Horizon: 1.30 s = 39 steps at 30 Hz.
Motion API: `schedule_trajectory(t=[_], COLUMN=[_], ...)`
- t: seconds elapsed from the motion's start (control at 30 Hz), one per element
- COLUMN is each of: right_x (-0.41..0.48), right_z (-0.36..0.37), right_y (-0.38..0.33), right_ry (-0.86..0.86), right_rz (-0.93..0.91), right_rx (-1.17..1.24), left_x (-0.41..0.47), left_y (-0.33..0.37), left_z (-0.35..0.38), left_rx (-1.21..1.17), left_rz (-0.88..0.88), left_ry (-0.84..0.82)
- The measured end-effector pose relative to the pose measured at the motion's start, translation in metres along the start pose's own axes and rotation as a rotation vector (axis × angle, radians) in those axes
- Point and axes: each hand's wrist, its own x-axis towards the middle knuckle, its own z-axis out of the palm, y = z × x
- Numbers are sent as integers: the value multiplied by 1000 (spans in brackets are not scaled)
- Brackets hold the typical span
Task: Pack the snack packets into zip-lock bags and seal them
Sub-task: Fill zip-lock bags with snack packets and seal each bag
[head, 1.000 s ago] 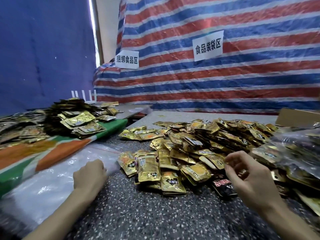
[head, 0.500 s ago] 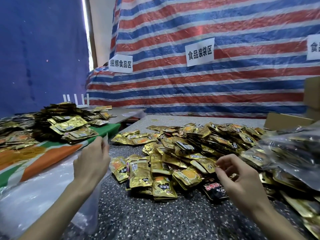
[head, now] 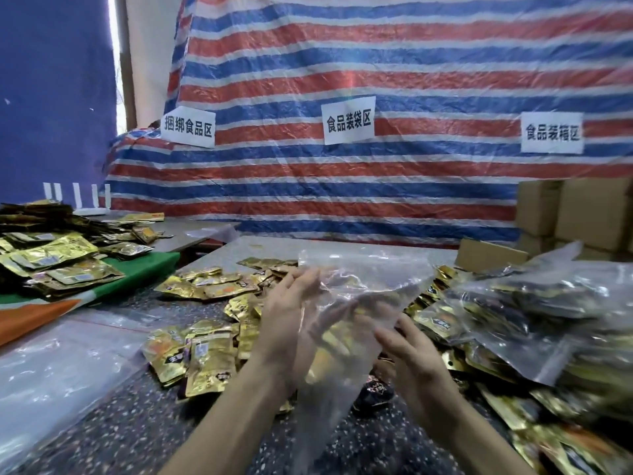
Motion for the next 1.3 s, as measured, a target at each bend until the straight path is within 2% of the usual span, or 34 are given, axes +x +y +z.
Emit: schedule_trajectory(t=[0.07,0.13,0.23,0.3,0.33,0.43,0.5,0.57,0.7,0.77,0.83,0.9,0.97,1.0,1.03,1.07,1.2,1.3], right_x=[0,0,0,1,1,0,-2,-5,-6,-5,-3,-2,-2,-3,-4,-6,-8,-8], right_z=[-5,-8,-12,-15,-16,-20,-24,-26,-26,-27,-29,-30,-30,-28,-26,-22,-4,-5], right_y=[-4,-7,-10,-12,-14,-20,-22,-24,-23,-27,-33,-35,-33,-32,-32,-32,-32,-32], right_ry=[16,53,139,209,194,-25,-139,-207,-274,-263,-153,126,436,493,486,410,11,-53], right_rz=[-63,-98,-102,-104,-94,-34,73,133,204,144,48,-159,-460,-548,-561,-507,-44,96], right_rx=[31,5,-46,-69,-56,15,111,90,-131,-163,-166,-236,-333,-364,-399,-426,-535,-506], left_x=[2,0,-2,-4,-5,-4,-3,-4,-7,-7,-6,-8,-10,-12,-14,-15,-22,-23], left_y=[-12,-20,-25,-23,-22,-15,-10,-7,-8,-8,-9,-10,-14,-16,-18,-20,-26,-25], left_z=[-8,-19,-32,-34,-33,-37,-43,-47,-44,-42,-40,-37,-33,-32,-30,-28,-20,-20], left_rx=[-31,42,186,188,180,143,118,185,366,373,407,467,547,610,670,708,682,652], left_rz=[-38,-37,-28,-38,-72,-316,-503,-612,-601,-552,-472,-389,-291,-235,-189,-160,-181,-216], left_ry=[41,70,62,31,4,-49,-147,-238,-285,-258,-183,-97,-40,-26,-20,-23,-86,-105])
